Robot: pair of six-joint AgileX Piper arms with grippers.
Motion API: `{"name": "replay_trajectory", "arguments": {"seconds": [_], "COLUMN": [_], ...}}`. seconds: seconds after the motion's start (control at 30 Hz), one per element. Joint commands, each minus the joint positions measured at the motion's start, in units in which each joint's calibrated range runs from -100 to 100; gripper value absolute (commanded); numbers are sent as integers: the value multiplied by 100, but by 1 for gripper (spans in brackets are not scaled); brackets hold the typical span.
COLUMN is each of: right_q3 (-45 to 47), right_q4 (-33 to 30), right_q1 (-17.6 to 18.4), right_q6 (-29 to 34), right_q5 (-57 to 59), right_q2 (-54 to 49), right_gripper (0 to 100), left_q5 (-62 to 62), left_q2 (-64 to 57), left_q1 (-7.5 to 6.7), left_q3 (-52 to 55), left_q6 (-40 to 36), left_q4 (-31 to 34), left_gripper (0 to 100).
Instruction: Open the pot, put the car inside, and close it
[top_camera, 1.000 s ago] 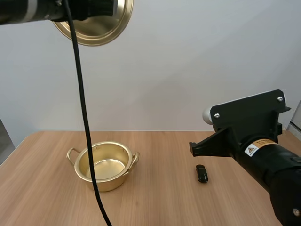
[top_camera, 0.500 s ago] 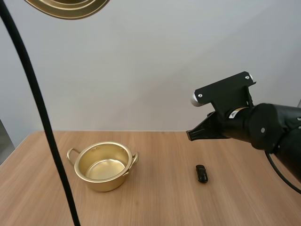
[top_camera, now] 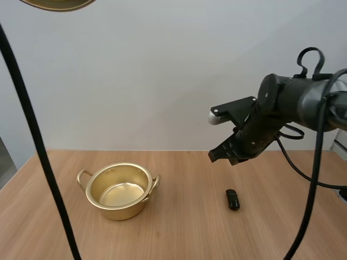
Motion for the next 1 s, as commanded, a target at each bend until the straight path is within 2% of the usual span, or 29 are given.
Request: {"name": "replay_trajectory", "arguments": {"seconds": [0.0,0.2,0.4,0.43,0.47,0.53,0.57,0.6,0.63,0.67,0.97], "right_q3": [4,4,4,4,4,4,4,4,4,4,17], "right_q4": [-117,-446,-487,-487,-487,-477,-466,-466,-466,-466,-470], "right_q1": [-3,-3,-3,-3,-3,-3,-3,-3,-3,-3,-3], "right_q6": [1,1,1,1,1,1,1,1,16,119,337], "right_q5": [193,212,34,27,10,-9,-15,-15,-15,-15,55], "right_q2": [785,868,868,868,868,868,868,868,868,868,1517], "right_gripper": [0,0,0,7,10,30,45,53,71,80,81], "left_q5": [-148,-512,-512,-510,-510,-494,-472,-472,-472,-472,-472], "left_q2": [10,10,10,22,22,36,36,36,36,36,36], "left_q1": [2,2,2,2,2,2,2,2,2,2,2], "left_q3": [1,1,1,1,1,1,1,1,1,1,1], "left_q6": [-76,-111,-111,-111,-111,-111,-111,-111,-111,-111,-111], "left_q4": [-34,-49,-49,-49,-49,-49,-49,-49,-49,-49,-49], "left_gripper": [0,0,0,0,0,0,0,0,0,0,0]}}
